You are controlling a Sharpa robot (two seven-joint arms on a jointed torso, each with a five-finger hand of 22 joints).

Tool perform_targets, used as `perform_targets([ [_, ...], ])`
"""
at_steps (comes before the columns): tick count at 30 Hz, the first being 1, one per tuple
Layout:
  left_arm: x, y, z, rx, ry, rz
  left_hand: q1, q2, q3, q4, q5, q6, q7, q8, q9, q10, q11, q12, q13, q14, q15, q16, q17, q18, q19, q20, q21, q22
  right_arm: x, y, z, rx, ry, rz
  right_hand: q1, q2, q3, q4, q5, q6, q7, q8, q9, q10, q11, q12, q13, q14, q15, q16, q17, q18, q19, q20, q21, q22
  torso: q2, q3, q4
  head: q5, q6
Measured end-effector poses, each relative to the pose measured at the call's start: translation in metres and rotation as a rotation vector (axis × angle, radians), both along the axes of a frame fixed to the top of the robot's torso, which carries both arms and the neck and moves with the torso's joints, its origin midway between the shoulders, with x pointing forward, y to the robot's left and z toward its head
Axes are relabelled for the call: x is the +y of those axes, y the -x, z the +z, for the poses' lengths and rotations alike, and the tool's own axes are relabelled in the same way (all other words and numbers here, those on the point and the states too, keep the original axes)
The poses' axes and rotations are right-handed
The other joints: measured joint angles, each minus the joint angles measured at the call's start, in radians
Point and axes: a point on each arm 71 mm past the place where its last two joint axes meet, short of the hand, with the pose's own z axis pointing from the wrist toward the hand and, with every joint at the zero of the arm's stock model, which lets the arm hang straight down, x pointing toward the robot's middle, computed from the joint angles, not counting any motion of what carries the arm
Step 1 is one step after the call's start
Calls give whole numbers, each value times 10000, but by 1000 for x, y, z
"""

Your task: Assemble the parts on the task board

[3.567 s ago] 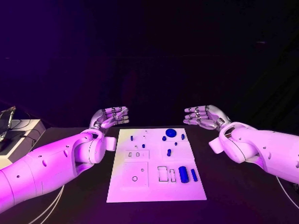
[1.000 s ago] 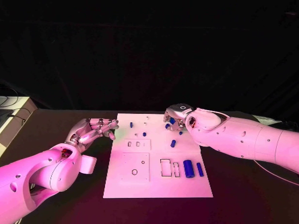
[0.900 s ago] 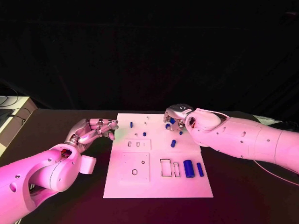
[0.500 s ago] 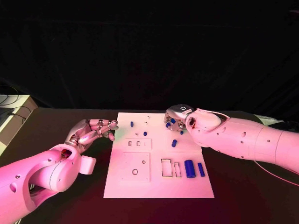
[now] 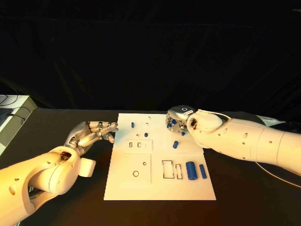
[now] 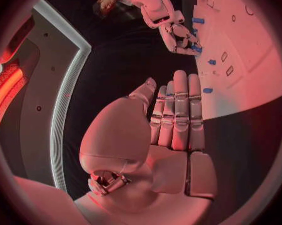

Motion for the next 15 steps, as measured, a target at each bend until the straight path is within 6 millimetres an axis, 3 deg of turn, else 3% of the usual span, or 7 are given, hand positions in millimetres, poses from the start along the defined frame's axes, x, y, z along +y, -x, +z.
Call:
perform_targets([
  [2,0,0,0,11,-2,-4,0,0,0,0,0,0,0,0,0,0,0,0,0,0,0,0,0,0,0,0,0,0,0,0,1,-30,-20,0,-45,45,42,17,-46,104,-30,-1,-1,181,-53,-12,-11,-18,-57,0,10,-2,0,0,0,87,7,1,4,-4,2],
  [4,0,0,0,20,-3,-8,0,0,0,0,0,0,0,0,0,0,0,0,0,0,0,0,0,0,0,0,0,0,0,0,1,-91,-70,0,-40,159,213,9,-379,313,-98,-2,21,456,-119,-49,-18,14,-137,-1,35,-1,1,-1,156,257,18,-5,6,-5,7],
  [8,0,0,-1,39,-5,-18,0,0,0,0,0,0,0,0,0,0,0,0,0,0,0,0,0,-1,0,0,0,0,2,2,2,-348,-308,61,150,350,369,-70,-707,783,-249,10,99,606,-68,-47,-18,-8,-294,56,114,-4,-46,-70,567,686,31,-7,11,0,25],
  [15,1,0,-2,75,-21,-13,0,0,-27,27,0,0,0,0,0,-36,36,0,0,0,0,0,-10,0,0,0,0,-18,7,4,11,-1060,-949,157,237,559,408,-251,-969,973,-301,19,167,608,-69,-51,-11,20,-337,56,346,-97,-56,-202,783,1171,41,-23,17,7,82],
])
